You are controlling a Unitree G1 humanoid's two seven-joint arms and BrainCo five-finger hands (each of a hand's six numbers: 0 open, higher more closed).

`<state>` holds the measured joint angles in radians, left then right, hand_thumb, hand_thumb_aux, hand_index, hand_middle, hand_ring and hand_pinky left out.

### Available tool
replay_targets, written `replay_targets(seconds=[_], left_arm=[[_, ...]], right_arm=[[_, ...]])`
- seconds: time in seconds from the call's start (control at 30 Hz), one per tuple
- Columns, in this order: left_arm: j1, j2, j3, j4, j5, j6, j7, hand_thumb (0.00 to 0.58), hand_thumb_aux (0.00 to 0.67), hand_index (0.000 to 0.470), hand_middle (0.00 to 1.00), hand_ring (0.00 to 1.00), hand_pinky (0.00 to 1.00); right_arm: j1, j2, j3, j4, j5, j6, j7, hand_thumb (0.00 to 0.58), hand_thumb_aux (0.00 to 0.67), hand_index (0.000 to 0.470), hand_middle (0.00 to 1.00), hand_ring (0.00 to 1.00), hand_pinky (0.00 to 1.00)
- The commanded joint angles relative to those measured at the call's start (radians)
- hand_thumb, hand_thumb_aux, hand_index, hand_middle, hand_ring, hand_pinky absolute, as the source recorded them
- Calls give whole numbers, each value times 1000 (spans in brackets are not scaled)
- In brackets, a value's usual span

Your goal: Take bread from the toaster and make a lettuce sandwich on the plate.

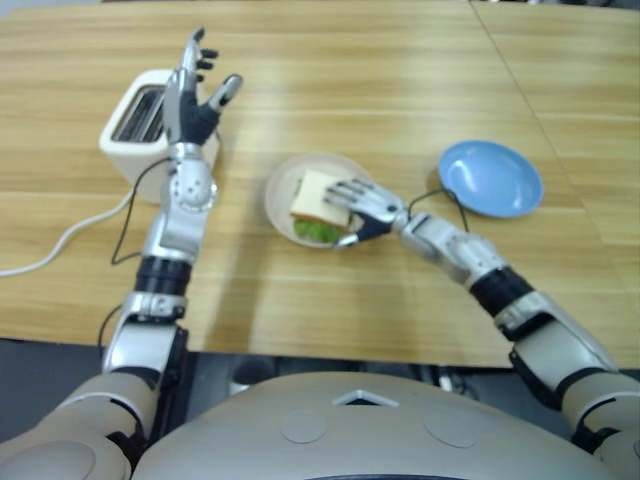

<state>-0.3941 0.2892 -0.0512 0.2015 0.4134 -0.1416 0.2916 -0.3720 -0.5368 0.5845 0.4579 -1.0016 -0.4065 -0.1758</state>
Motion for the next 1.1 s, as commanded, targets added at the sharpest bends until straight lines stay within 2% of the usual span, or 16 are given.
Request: replay_targets(seconds=[0.03,0.13,0.23,0.27,0.3,0.33,0.37,0.53,0.7,0.87,1.1], left_arm=[[42,-7,16,5,-164,-14,-183,580,670,460,1000,1000,1000],[95,35,-7,-30,-241,-33,-352,580,670,460,1000,1000,1000],[154,124,-18,-82,-259,-4,-497,580,670,460,1000,1000,1000],[176,158,-23,-102,-254,7,-537,580,670,460,1000,1000,1000],[200,195,-31,-126,-237,14,-567,580,670,460,1000,1000,1000],[223,228,-36,-146,-222,28,-591,580,670,460,1000,1000,1000],[245,264,-51,-161,-193,42,-615,580,670,460,1000,1000,1000],[341,391,-132,-212,-39,114,-713,580,670,460,1000,1000,1000],[344,377,-195,-194,4,154,-772,580,670,460,1000,1000,1000],[271,282,-320,-89,126,222,-755,580,670,460,1000,1000,1000],[99,123,-400,151,194,212,-662,580,670,460,1000,1000,1000]], right_arm=[[93,-35,-137,-170,135,-92,-153,0,0,0,0,0,0],[179,-55,-334,-349,344,-151,-193,0,0,0,0,0,0],[271,-92,-465,-465,535,-162,-105,0,0,0,0,0,0],[297,-108,-487,-485,560,-150,-68,0,0,0,220,220,220],[324,-129,-500,-497,584,-137,-18,0,0,0,973,973,973],[350,-152,-501,-500,601,-118,40,0,0,0,973,973,973],[378,-178,-493,-495,610,-107,101,580,670,460,1000,1000,1000],[496,-259,-408,-455,627,-45,378,580,670,460,1000,1000,1000],[491,-220,-297,-410,588,-25,517,580,670,460,1000,1000,1000],[369,-128,-210,-264,467,-12,507,580,670,460,1000,1000,1000],[78,-4,-103,112,294,-45,347,580,670,460,1000,1000,1000]])
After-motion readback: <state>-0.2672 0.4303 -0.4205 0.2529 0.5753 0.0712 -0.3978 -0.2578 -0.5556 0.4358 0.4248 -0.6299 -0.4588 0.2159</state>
